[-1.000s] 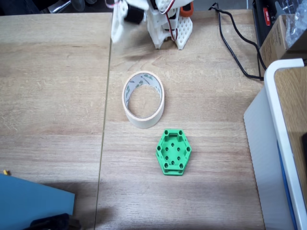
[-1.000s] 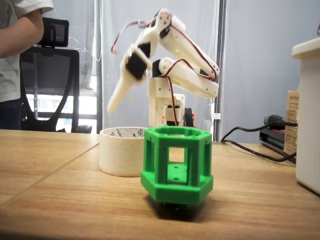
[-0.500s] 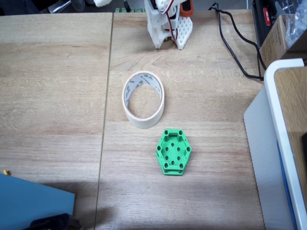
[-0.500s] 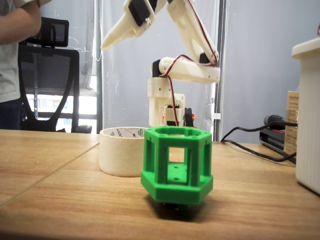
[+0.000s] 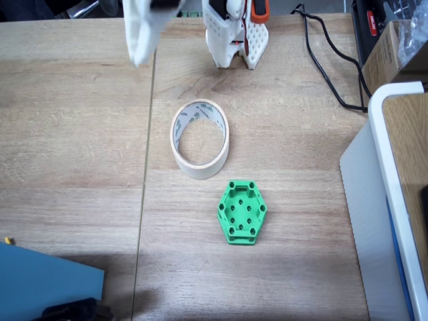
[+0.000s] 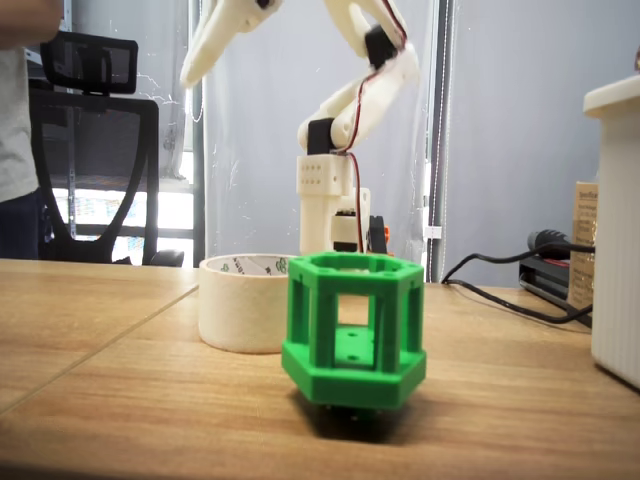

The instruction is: Grasp a component and put it in the bin.

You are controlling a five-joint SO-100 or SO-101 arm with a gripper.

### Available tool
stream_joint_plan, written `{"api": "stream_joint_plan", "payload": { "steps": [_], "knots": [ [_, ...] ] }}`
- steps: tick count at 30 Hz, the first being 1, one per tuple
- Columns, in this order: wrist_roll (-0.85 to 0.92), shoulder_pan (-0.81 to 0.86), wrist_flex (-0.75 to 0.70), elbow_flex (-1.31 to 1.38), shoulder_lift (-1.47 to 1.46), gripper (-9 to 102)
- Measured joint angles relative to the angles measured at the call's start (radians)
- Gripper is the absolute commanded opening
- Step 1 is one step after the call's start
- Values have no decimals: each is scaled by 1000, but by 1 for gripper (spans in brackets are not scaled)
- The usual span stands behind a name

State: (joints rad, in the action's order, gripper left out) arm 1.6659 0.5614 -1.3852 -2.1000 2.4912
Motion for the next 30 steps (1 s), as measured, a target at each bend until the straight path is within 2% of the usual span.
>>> {"api": "stream_joint_plan", "payload": {
  "steps": [13,30],
  "knots": [
    [0,-219,0,104,-267,17],
    [-35,-571,14,305,-643,16]
  ]
}}
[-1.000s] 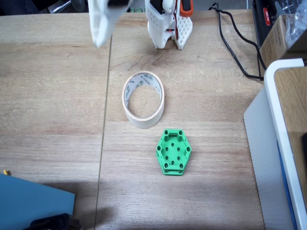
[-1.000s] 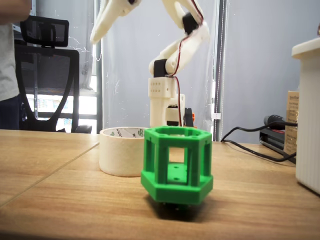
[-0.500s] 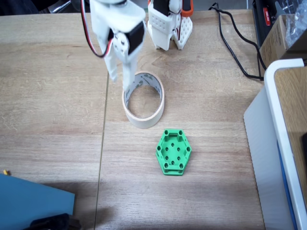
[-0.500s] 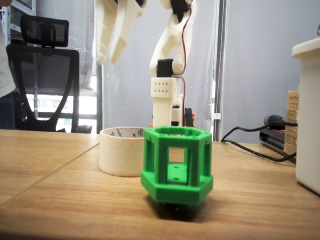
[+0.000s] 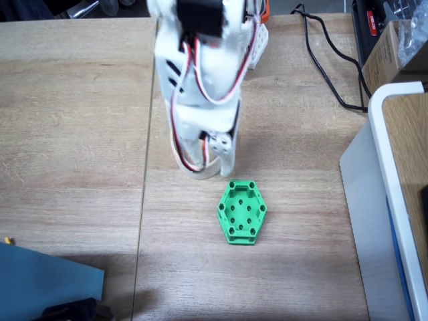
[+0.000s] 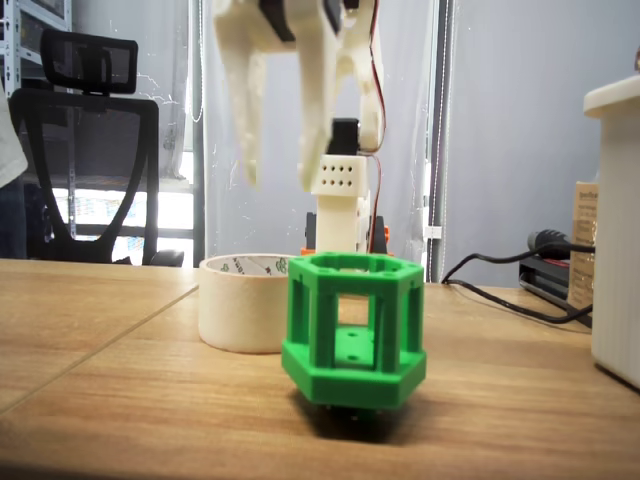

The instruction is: Grasp a component and put it in the bin.

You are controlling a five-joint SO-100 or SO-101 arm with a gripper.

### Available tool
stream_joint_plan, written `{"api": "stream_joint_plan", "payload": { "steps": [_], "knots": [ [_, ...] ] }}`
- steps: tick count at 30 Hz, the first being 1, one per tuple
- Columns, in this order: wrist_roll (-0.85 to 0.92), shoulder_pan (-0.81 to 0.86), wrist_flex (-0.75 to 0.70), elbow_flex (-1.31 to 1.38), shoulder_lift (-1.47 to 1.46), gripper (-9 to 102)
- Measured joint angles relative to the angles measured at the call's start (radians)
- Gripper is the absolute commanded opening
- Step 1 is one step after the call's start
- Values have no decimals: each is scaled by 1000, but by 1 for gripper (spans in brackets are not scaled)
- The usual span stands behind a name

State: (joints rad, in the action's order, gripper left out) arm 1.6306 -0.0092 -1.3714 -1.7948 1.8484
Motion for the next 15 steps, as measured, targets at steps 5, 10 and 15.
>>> {"api": "stream_joint_plan", "payload": {
  "steps": [5,10,15],
  "knots": [
    [-112,-46,0,29,-11,16],
    [-184,-77,0,31,-11,16],
    [-222,-66,0,31,-31,16]
  ]
}}
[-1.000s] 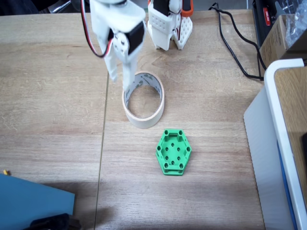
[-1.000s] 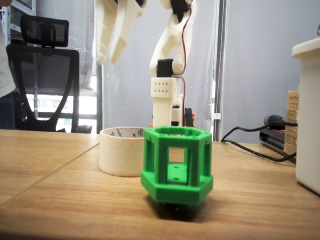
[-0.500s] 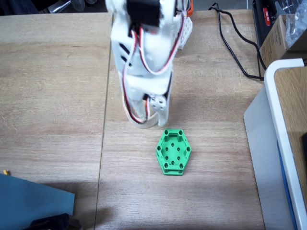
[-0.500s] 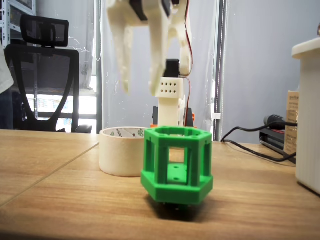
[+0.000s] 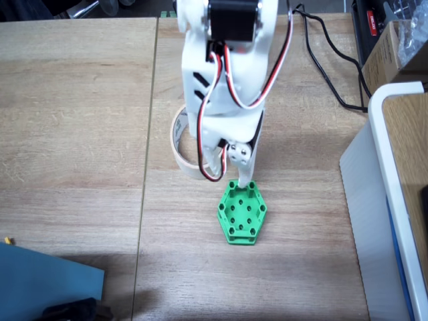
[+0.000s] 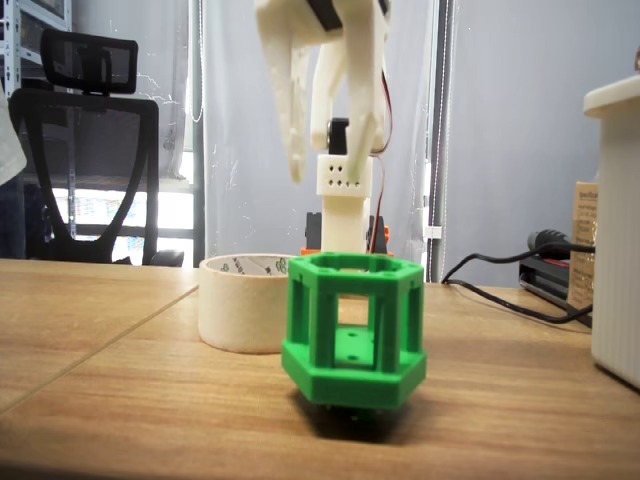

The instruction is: Grasp a component and put it in the bin.

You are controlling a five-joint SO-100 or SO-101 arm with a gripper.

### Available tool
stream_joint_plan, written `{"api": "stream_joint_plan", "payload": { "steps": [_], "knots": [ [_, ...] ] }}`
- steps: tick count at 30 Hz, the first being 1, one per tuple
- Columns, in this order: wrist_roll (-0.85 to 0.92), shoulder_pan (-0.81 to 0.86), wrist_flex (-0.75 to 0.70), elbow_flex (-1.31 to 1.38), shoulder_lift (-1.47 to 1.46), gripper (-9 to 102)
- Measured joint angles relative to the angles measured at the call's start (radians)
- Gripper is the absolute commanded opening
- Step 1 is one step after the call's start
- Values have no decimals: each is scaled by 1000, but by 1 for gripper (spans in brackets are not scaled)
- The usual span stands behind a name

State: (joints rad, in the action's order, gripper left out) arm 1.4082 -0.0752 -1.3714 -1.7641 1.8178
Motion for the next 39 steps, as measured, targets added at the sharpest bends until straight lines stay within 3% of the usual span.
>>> {"api": "stream_joint_plan", "payload": {
  "steps": [9,20,31,39],
  "knots": [
    [-109,-6,0,3,-112,16],
    [-118,-8,0,9,-121,16],
    [-118,61,244,9,-123,16],
    [-118,84,238,9,-149,16]
  ]
}}
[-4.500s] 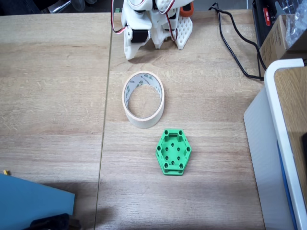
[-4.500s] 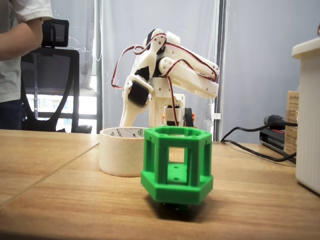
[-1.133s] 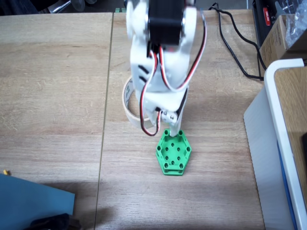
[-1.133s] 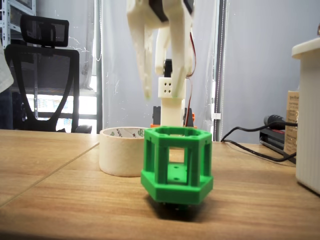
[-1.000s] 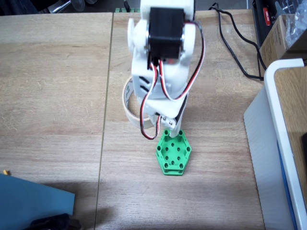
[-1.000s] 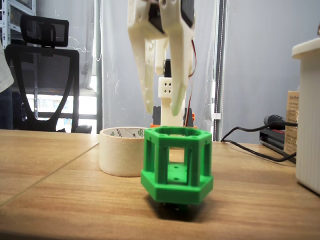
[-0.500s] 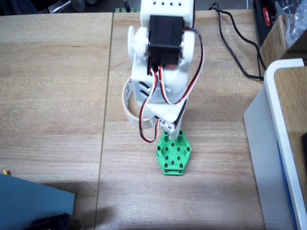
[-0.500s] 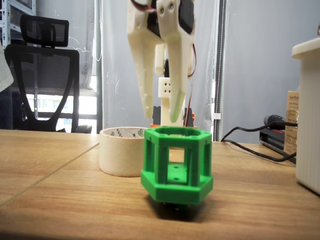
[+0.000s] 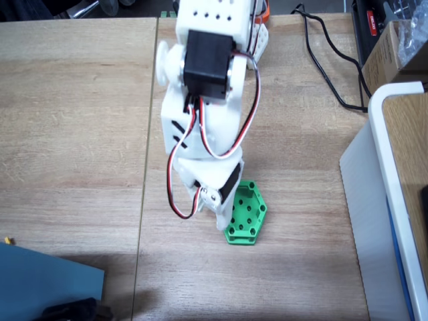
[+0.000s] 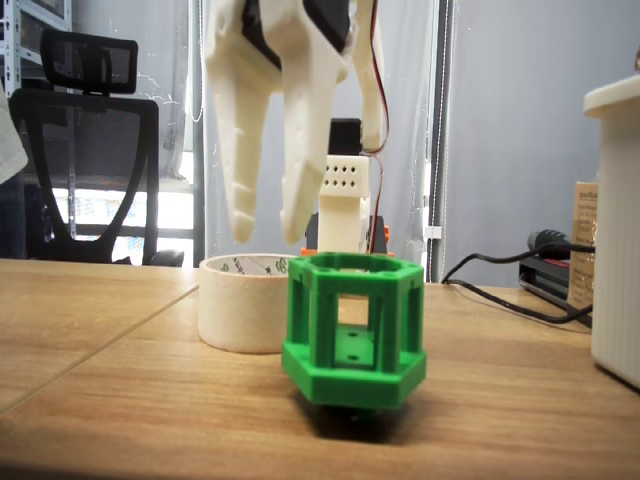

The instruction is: Grasp a component and put it in the bin.

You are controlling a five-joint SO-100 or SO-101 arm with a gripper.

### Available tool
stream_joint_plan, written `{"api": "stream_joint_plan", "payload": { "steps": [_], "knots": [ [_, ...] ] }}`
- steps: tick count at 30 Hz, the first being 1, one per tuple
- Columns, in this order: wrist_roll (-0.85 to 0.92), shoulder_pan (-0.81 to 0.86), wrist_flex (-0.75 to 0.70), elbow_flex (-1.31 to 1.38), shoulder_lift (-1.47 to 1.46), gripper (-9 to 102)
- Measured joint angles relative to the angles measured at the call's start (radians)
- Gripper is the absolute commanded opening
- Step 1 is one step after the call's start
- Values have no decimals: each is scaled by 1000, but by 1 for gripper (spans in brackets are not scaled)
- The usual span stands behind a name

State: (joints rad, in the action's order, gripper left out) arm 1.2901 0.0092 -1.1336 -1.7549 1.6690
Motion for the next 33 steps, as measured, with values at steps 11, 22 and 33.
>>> {"api": "stream_joint_plan", "payload": {
  "steps": [11,22,33],
  "knots": [
    [0,-15,-18,0,0,16],
    [0,-12,-18,-12,0,16],
    [0,-14,-18,-12,0,16]
  ]
}}
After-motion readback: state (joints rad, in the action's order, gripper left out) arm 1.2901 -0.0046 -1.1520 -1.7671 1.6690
